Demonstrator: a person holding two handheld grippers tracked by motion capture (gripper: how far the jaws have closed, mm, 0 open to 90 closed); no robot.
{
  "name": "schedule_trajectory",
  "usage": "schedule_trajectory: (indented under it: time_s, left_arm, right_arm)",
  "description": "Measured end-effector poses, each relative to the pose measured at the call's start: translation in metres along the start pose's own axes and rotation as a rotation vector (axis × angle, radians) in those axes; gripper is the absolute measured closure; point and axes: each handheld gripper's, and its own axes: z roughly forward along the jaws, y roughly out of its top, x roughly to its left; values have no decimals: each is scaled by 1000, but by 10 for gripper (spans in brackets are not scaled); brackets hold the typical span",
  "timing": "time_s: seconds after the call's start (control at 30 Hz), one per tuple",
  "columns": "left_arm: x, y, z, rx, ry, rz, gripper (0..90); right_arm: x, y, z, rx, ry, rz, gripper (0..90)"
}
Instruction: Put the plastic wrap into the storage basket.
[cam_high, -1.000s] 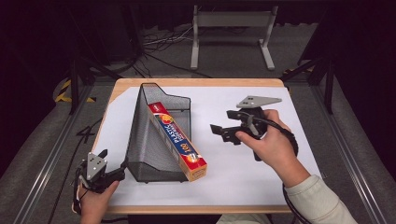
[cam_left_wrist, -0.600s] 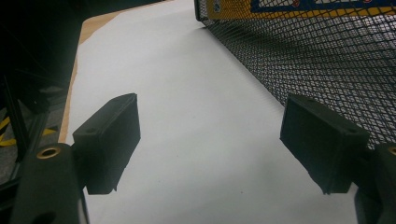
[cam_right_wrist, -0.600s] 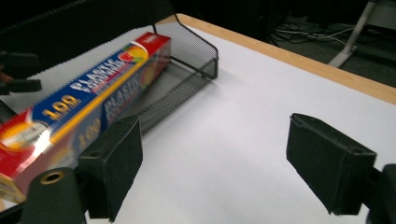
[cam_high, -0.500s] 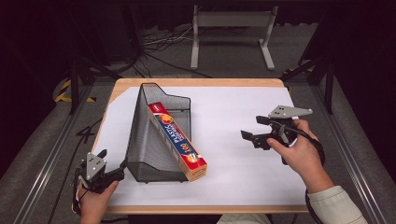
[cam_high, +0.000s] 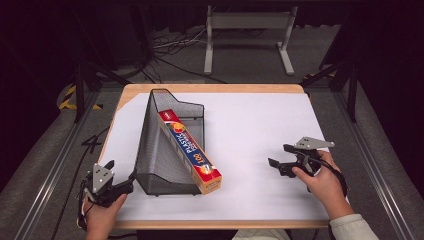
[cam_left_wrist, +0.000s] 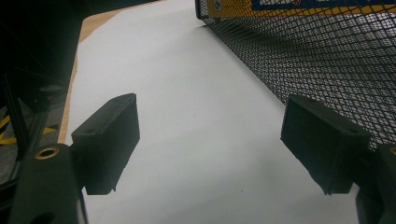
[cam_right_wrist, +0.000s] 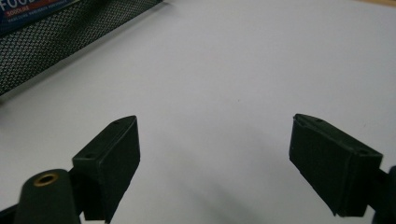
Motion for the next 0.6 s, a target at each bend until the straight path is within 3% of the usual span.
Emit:
schedule_trajectory:
  time_s: [0.17,0.3,0.5,0.6]
  left_arm:
    - [0,0,0,-8,-18,5,206]
    - [-1,1,-1,-18,-46,15,214]
    - [2,0,0,-2,-31,5,193]
    - [4,0,2,12,-34,-21,179]
  right_arm:
    - [-3,-14,6,32,-4,6,167]
    - [-2,-17,6,19,0,13,161]
    - [-2,-19,3,6,-4,18,160]
    - [-3,-20,3,-4,-6,23,160]
